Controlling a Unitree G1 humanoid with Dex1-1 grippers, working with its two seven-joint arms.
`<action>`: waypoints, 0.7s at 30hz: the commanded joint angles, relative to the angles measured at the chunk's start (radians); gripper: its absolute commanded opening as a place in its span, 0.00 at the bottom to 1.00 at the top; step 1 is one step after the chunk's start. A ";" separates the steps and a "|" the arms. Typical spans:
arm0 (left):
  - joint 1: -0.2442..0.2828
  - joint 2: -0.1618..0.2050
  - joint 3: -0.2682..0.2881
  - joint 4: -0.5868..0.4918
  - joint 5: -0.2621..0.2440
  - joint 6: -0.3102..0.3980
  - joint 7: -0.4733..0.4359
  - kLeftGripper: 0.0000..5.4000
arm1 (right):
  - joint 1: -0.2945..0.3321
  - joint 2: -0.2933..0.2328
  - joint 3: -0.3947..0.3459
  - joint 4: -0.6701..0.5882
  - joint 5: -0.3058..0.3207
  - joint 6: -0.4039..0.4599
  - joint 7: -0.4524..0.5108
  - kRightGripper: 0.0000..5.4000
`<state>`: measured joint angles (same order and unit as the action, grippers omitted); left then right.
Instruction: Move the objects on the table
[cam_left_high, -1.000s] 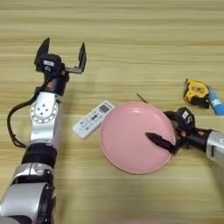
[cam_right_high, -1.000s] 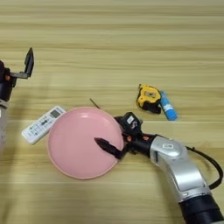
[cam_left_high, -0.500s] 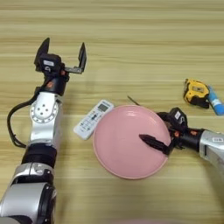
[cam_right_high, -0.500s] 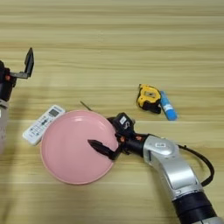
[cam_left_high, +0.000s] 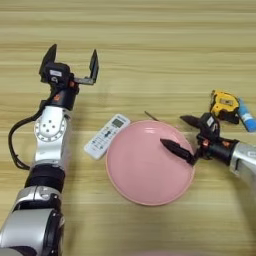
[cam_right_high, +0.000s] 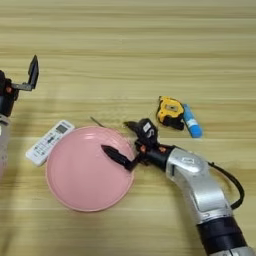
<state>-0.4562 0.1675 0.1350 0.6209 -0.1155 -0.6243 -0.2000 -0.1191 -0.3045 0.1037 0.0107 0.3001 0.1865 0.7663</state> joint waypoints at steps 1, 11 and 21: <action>-0.012 0.004 -0.004 0.009 0.011 -0.006 -0.003 1.00 | -0.030 0.020 -0.049 -0.040 0.054 -0.007 -0.013 0.99; -0.012 0.006 -0.005 0.012 0.013 -0.005 -0.004 1.00 | -0.084 0.048 -0.174 -0.049 0.115 -0.071 -0.098 0.99; -0.010 0.008 -0.004 0.019 0.012 -0.004 -0.004 1.00 | -0.169 0.041 -0.244 0.100 -0.006 -0.219 -0.266 0.99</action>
<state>-0.4563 0.1697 0.1351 0.6300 -0.1154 -0.6279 -0.2008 -0.2513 -0.2610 -0.1301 0.0521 0.3387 -0.0067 0.5454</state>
